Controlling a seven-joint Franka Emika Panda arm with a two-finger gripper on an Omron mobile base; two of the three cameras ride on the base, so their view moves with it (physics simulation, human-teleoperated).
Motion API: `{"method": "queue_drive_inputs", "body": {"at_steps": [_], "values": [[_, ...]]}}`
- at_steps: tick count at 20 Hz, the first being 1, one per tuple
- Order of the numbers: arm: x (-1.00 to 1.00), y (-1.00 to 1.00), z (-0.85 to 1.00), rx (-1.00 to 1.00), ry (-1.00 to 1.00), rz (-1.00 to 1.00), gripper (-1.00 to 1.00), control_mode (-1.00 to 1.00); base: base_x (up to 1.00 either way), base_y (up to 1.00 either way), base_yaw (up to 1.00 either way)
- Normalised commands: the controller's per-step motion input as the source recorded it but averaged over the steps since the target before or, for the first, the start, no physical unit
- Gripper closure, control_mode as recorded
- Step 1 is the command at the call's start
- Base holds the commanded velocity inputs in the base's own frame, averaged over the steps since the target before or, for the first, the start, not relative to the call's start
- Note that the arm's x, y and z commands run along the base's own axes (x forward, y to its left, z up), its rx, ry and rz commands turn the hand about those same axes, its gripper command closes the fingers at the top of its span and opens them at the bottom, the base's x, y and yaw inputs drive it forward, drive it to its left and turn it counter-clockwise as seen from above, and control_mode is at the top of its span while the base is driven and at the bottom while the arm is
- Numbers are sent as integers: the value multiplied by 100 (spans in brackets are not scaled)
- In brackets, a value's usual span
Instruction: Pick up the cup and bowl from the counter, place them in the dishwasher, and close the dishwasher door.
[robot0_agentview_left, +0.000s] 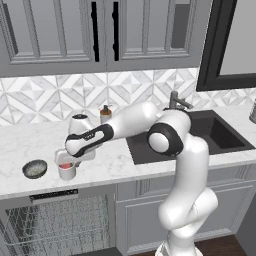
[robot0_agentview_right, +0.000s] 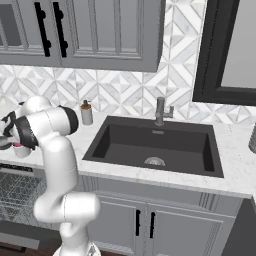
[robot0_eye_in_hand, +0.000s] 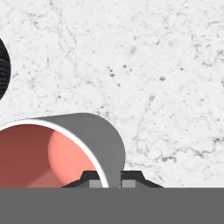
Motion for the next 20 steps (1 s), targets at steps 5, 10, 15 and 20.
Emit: {"method": "queue_drive_inputs", "body": {"at_steps": [5,10,15,20], "values": [[-91,-1,-5,0,0,0,100,-100,0,0,0],[-100,5,-15,0,-1,0,100,-100,0,0,0],[-95,15,-43,0,-11,-2,100,-100,0,0,0],[-52,28,-57,0,-19,-17,100,-100,0,0,0]]}}
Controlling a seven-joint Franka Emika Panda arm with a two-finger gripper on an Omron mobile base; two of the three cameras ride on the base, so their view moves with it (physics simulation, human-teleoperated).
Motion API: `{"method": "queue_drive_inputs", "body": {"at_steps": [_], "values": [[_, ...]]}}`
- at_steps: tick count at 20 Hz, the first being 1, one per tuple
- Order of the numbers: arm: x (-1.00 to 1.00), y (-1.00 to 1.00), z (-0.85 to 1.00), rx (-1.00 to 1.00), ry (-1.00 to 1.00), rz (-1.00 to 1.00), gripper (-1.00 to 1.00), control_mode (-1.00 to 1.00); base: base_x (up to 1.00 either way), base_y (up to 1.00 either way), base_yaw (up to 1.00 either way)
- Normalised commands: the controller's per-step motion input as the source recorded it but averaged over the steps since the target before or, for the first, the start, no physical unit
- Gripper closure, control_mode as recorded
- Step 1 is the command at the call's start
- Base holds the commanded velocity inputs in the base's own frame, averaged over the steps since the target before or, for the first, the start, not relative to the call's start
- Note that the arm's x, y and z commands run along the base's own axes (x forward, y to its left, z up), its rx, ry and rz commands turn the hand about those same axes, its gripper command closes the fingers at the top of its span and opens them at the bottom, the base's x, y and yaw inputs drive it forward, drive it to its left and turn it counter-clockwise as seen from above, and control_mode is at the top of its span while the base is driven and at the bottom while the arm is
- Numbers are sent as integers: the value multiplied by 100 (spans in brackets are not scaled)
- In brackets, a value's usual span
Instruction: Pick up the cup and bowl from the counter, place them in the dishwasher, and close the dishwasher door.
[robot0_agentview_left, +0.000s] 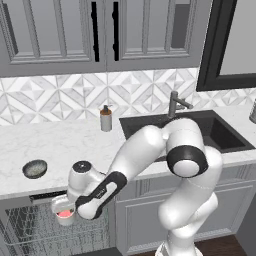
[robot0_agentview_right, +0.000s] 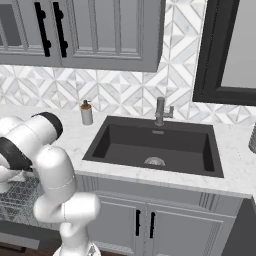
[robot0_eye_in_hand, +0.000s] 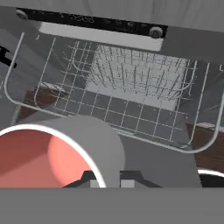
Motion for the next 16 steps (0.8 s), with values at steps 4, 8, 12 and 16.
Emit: {"method": "queue_drive_inputs", "body": {"at_steps": [4,8,12,16], "values": [[-11,42,-21,0,-21,-26,100,-100,0,0,0],[0,50,0,-2,-7,-16,100,-100,0,0,0],[-18,43,1,0,-4,-4,100,-100,0,0,0],[-8,33,5,-2,2,0,100,-100,0,0,0]]}}
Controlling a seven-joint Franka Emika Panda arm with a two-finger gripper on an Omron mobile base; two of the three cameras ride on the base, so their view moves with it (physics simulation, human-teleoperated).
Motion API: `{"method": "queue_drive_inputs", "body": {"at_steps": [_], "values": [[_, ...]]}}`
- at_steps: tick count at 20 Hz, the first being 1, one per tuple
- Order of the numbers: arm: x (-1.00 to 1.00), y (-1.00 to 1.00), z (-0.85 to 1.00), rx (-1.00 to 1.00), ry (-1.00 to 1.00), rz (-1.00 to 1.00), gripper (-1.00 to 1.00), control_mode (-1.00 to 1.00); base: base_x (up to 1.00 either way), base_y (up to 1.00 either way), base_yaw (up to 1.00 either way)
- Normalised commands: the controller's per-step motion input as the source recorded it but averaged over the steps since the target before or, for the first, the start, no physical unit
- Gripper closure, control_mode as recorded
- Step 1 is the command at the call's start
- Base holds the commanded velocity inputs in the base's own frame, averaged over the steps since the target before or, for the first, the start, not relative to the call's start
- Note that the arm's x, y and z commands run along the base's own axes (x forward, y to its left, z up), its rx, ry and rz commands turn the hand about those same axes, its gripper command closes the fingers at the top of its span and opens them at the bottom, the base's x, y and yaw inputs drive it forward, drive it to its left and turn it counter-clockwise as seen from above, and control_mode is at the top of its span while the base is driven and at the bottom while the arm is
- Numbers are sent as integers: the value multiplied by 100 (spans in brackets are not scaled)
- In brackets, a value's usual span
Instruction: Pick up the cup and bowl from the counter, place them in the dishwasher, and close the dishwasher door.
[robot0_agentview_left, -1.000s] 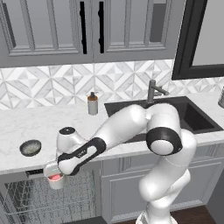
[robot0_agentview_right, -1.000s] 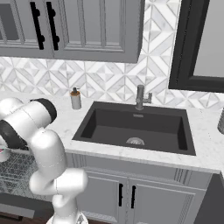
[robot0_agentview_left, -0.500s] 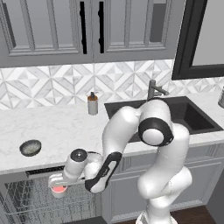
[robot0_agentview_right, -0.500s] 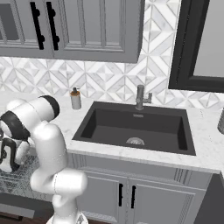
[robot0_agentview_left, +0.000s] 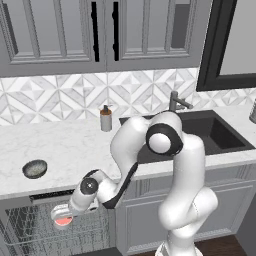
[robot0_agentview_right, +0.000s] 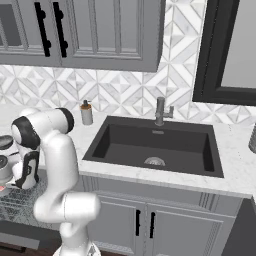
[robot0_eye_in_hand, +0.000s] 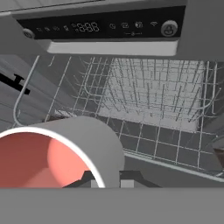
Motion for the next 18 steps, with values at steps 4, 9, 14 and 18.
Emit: {"method": "queue_drive_inputs", "body": {"at_steps": [4,9,14,18], "values": [[0,45,21,-6,10,0,100,-100,0,0,0],[5,63,23,-10,12,-1,100,-100,0,0,0],[23,66,4,-11,1,-12,100,-100,0,0,0],[24,73,0,-9,0,-19,100,-100,0,0,0]]}}
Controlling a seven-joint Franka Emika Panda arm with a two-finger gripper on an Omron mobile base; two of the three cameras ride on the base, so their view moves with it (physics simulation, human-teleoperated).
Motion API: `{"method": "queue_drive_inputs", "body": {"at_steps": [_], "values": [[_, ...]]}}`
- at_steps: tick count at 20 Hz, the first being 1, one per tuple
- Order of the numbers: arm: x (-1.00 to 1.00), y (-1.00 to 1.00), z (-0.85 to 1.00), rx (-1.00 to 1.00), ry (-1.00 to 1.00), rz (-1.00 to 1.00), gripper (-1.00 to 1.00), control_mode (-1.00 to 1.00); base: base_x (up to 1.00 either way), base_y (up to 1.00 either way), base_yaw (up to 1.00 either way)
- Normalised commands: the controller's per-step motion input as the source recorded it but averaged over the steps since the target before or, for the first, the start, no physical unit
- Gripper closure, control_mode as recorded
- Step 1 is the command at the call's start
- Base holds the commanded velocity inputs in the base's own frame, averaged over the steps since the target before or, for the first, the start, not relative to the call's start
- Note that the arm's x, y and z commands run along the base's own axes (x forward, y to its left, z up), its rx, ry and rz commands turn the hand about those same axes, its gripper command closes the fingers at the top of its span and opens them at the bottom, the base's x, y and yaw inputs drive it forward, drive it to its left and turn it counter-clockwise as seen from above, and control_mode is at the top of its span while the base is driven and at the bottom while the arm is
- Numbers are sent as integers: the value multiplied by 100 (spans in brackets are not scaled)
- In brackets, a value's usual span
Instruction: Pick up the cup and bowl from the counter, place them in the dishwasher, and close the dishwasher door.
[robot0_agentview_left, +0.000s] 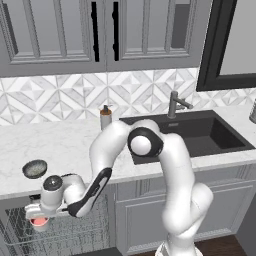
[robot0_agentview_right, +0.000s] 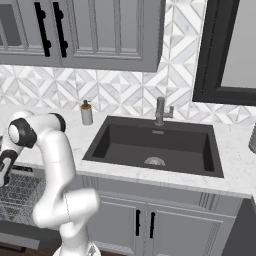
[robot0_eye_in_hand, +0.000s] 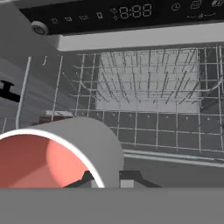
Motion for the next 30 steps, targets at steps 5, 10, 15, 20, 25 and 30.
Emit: {"method": "queue_drive_inputs", "body": {"at_steps": [5,10,15,20,25,30], "values": [[19,46,-4,-5,0,-13,100,-100,0,0,0],[1,2,-37,-1,-1,-5,100,-100,0,0,0],[6,2,-40,-1,-1,-6,100,-100,0,0,0],[33,9,-45,-1,0,-9,100,-100,0,0,0],[41,19,-48,0,0,-8,100,-100,0,0,0],[23,17,-52,0,0,-2,100,-100,0,0,0]]}}
